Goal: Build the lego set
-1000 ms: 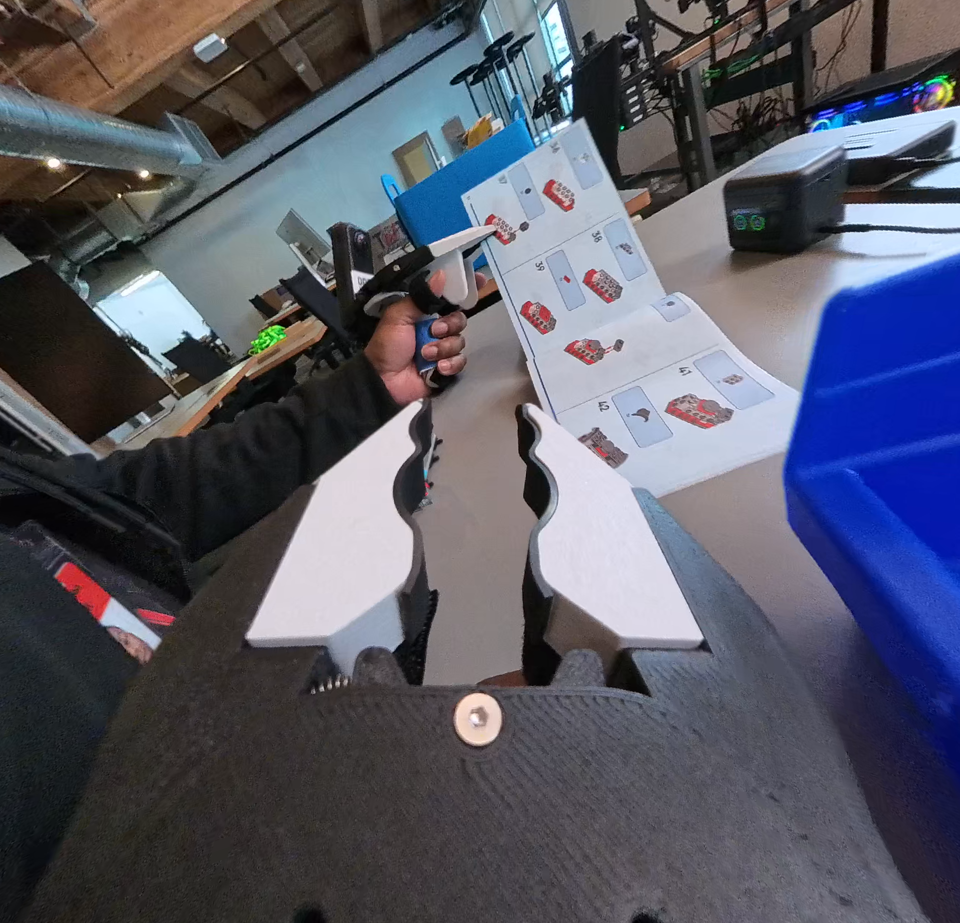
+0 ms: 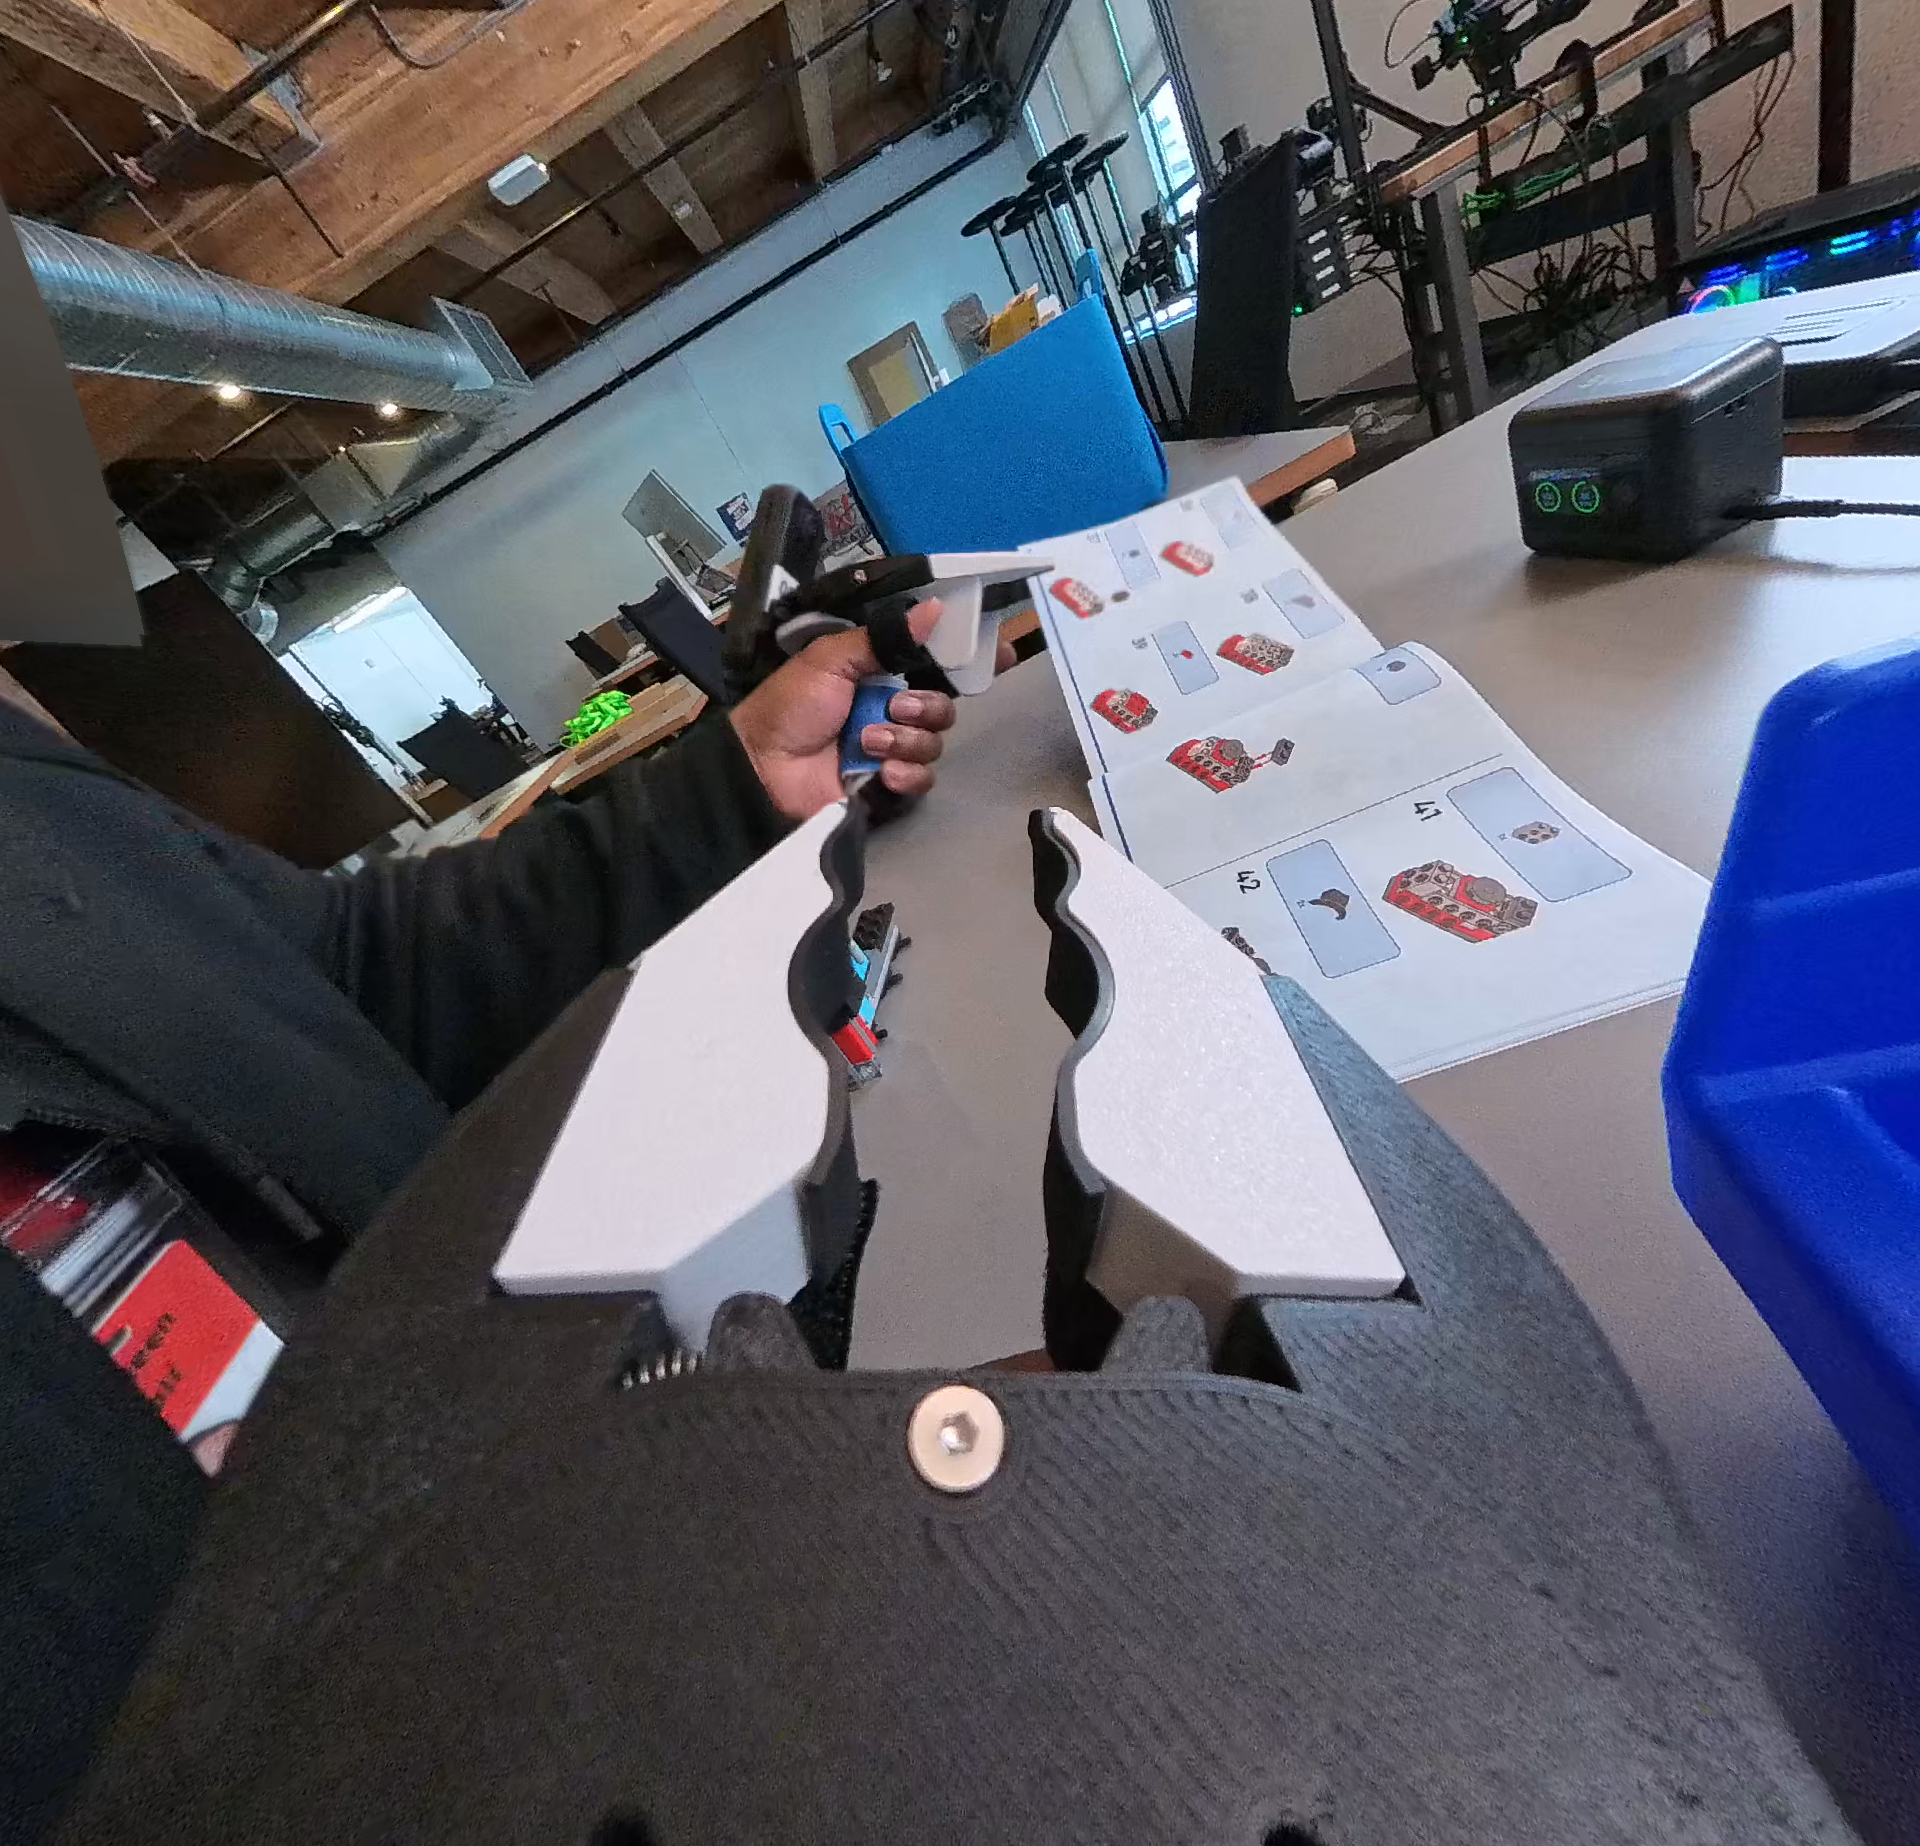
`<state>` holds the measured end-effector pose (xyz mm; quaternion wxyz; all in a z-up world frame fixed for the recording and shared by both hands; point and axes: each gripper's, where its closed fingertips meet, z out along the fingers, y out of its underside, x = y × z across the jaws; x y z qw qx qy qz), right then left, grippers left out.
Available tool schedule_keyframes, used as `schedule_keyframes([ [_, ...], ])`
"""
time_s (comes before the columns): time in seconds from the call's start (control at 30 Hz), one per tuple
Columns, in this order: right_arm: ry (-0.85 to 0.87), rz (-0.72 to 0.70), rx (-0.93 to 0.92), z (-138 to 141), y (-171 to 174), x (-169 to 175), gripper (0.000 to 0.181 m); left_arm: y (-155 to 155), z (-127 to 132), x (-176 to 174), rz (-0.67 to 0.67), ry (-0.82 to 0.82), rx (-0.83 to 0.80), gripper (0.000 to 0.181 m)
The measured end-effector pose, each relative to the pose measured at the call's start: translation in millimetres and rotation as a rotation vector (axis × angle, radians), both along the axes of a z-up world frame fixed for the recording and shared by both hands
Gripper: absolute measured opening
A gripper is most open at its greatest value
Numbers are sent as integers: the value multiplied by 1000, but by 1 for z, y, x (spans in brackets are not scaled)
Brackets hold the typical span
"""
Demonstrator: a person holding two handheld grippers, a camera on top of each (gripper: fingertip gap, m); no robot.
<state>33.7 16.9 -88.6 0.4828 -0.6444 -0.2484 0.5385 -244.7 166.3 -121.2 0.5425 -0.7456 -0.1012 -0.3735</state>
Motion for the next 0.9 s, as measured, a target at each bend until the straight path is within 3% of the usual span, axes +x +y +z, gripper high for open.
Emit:
schedule_keyframes([
  [0.1,2,3,-1,0,0,0,32,-4,-3,-41,8,117,-87,31],
  [0.23,7,10,-6,0,-1,0,31,-1,15,-79,8,214,-21,31],
  [0.37,2,13,-28,-2,1,-1,32,15,-42,-61,-124,251,-230,39],
  [0.57,0,7,-21,-2,1,-1,32,26,-64,-54,-159,421,-349,45],
  [0.67,6,8,-25,-1,2,0,32,26,-70,-53,-151,501,-377,38],
  [0.9,12,12,-19,0,1,1,32,-1,-66,-25,-278,367,-437,37],
])
